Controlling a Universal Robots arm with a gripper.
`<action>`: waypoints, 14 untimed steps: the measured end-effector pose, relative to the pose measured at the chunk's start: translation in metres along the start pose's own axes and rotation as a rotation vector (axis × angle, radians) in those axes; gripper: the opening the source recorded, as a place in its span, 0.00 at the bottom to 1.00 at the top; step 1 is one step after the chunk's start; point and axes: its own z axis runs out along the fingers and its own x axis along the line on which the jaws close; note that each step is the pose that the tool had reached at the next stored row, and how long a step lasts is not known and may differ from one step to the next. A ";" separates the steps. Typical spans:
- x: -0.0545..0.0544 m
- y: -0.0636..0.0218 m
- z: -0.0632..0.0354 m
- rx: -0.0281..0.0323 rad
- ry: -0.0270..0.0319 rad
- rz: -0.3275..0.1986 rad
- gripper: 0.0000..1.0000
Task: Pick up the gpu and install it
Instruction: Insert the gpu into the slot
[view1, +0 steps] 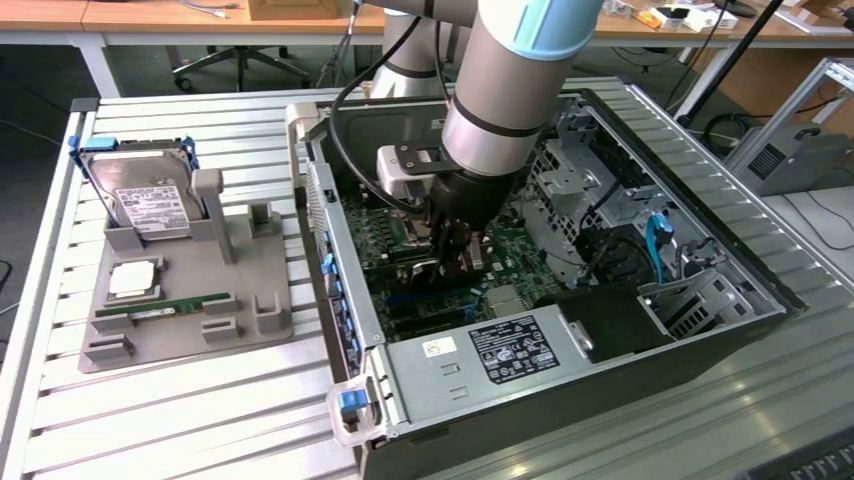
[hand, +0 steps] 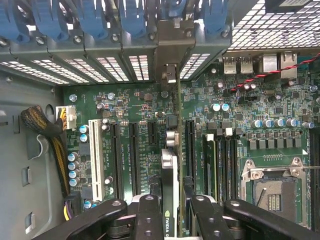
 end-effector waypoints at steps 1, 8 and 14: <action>0.000 0.0000 0.0000 0.0000 -0.0001 0.000 0.27; 0.000 0.0000 0.0000 0.0000 0.0000 0.000 0.27; 0.000 0.0000 0.0000 0.0000 0.0000 0.000 0.27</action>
